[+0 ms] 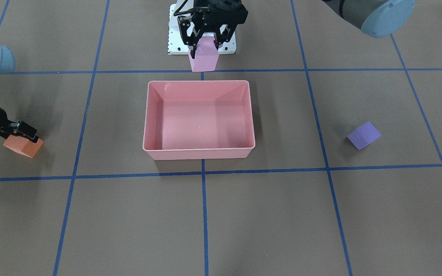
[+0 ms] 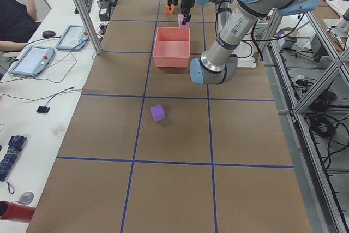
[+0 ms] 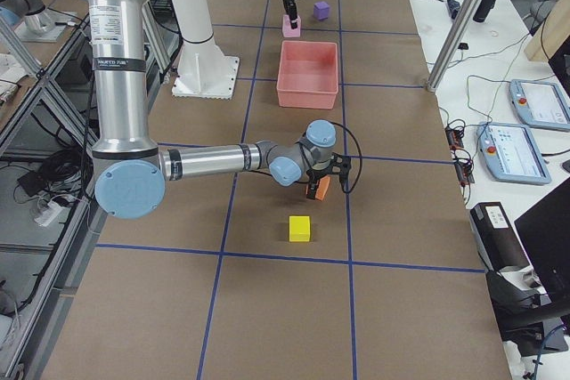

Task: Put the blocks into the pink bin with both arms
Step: 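Carry pink cube into bin with left gripper while right reaches orange cube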

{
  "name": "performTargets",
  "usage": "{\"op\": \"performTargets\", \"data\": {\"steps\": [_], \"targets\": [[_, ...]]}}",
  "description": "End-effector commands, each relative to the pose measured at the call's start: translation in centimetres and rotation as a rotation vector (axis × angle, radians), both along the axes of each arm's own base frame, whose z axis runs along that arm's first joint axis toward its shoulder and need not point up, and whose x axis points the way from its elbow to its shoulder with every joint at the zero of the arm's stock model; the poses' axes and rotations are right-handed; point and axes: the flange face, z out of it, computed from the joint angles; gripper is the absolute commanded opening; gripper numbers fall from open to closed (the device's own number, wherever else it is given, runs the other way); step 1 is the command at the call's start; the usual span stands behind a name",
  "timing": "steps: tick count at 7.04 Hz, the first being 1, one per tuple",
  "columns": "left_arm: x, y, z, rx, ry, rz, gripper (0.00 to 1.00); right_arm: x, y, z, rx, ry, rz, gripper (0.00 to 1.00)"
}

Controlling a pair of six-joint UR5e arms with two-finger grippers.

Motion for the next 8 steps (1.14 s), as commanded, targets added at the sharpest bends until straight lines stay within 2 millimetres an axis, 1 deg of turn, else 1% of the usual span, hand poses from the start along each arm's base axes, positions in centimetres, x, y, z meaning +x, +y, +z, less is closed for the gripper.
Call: {"op": "performTargets", "data": {"steps": [1, 2, 3, 4, 5, 6, 7, 8], "targets": [[4.6, 0.8, 0.2, 0.004, 0.019, -0.054, 0.0, 0.2, -0.2, 0.4, 0.01, 0.024, 0.018, 0.88], [5.0, 0.8, 0.4, 0.004, 0.014, -0.052, 0.14, 0.2, -0.2, 0.3, 0.012, 0.025, 0.019, 0.45], [5.3, 0.8, 0.6, 0.003, 0.008, -0.051, 0.88, 0.1, -0.3, 0.1, 0.014, 0.022, 0.019, 0.01], [5.3, 0.8, 0.5, 0.006, 0.009, -0.052, 1.0, 0.3, -0.4, -0.4, 0.023, 0.015, 0.021, 0.0], [5.1, 0.7, 0.3, 0.009, 0.013, -0.052, 1.0, 1.2, -0.8, -0.7, 0.025, 0.007, 0.036, 0.0], [4.6, 0.7, -0.4, 0.018, 0.026, -0.054, 1.0, 2.4, -1.4, -1.1, 0.028, -0.001, 0.057, 0.0], [3.7, 0.1, -1.3, 0.027, 0.041, -0.064, 1.0, 4.0, -1.9, -1.7, 0.023, -0.032, 0.07, 0.0], [2.1, -1.1, -1.8, 0.04, 0.049, -0.082, 1.0, 6.4, -2.4, -3.4, 0.012, -0.102, 0.078, 0.0]]}}
